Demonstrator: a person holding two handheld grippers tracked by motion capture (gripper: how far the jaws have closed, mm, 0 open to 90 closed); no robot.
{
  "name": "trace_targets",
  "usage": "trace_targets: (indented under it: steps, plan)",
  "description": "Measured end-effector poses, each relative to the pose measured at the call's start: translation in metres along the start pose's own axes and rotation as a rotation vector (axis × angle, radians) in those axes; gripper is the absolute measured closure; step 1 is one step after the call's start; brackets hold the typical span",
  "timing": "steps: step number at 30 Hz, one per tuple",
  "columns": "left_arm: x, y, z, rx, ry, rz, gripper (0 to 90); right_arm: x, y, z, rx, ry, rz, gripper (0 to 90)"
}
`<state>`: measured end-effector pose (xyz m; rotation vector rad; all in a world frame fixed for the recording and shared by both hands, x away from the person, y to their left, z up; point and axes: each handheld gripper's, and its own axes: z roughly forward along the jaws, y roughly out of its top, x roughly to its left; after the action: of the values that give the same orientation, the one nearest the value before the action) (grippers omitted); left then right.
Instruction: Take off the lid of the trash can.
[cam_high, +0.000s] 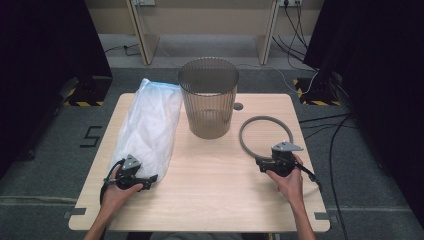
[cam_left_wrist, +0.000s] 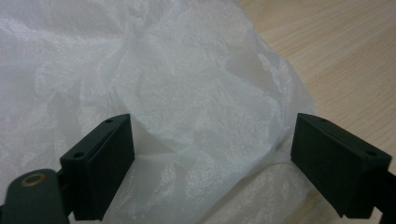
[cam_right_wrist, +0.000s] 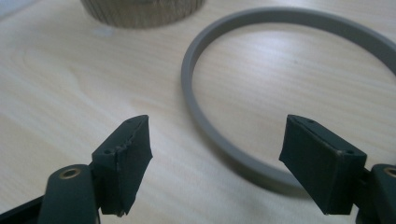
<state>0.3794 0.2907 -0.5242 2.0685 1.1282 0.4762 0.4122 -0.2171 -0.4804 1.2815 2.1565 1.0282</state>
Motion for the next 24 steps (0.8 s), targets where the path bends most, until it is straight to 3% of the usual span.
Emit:
trace_targets:
  steps: [15,19,24]
  plan:
    - [0.001,0.000,0.000,-0.002,-0.007,0.000,12.6,0.020,-0.033,-0.005,0.057,0.021,-0.016,24.3]
    - [0.005,0.001,-0.001,-0.022,-0.039,-0.035,15.3,0.023,-0.038,-0.005,0.077,0.014,-0.034,24.0]
    - [0.004,0.010,-0.003,-0.053,-0.044,-0.031,16.7,0.025,-0.043,-0.004,0.086,0.015,-0.040,23.6]
